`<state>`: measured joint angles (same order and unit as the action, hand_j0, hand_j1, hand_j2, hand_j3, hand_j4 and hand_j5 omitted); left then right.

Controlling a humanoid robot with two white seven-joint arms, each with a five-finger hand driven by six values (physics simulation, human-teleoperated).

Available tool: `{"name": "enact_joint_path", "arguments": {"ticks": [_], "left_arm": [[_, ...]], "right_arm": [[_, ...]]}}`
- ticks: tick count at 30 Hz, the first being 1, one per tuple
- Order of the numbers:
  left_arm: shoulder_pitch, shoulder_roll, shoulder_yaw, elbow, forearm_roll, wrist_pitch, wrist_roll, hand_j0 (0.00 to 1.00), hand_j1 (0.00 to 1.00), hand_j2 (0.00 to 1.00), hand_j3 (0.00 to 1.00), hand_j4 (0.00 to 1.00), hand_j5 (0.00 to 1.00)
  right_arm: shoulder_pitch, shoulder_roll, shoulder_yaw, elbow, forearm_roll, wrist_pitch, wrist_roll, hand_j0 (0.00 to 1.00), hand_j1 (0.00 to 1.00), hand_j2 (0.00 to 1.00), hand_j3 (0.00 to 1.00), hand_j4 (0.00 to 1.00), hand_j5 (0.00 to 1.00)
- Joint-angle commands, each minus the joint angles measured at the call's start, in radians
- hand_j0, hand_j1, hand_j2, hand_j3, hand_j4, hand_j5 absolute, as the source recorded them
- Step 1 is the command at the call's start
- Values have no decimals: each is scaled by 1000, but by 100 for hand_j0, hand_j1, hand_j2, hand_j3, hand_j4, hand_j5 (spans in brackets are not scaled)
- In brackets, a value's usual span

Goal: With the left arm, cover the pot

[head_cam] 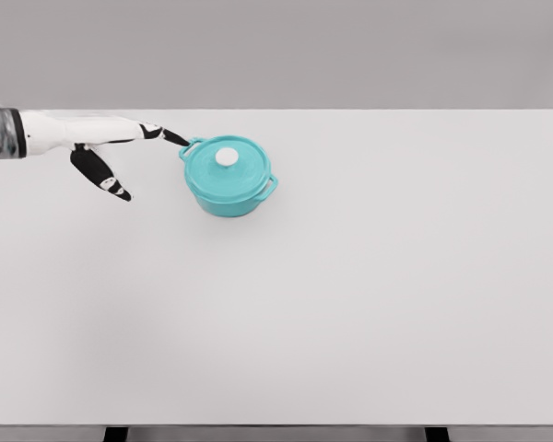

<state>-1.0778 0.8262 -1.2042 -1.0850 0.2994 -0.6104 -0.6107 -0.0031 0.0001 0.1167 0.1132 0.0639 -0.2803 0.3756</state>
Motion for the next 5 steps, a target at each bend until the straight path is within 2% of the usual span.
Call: {"name": "enact_joint_path", "arguments": {"ticks": [1, 5], "left_arm": [[5, 125, 54, -115, 27, 0, 0, 100, 100, 100, 100, 100, 100], [56, 200, 71, -110, 24, 0, 0, 100, 100, 100, 100, 100, 100]], "right_arm": [[0, 0, 0, 0, 0, 0, 0, 100, 100, 100, 100, 100, 100], [0, 0, 0, 0, 0, 0, 0, 100, 100, 100, 100, 100, 100]]}}
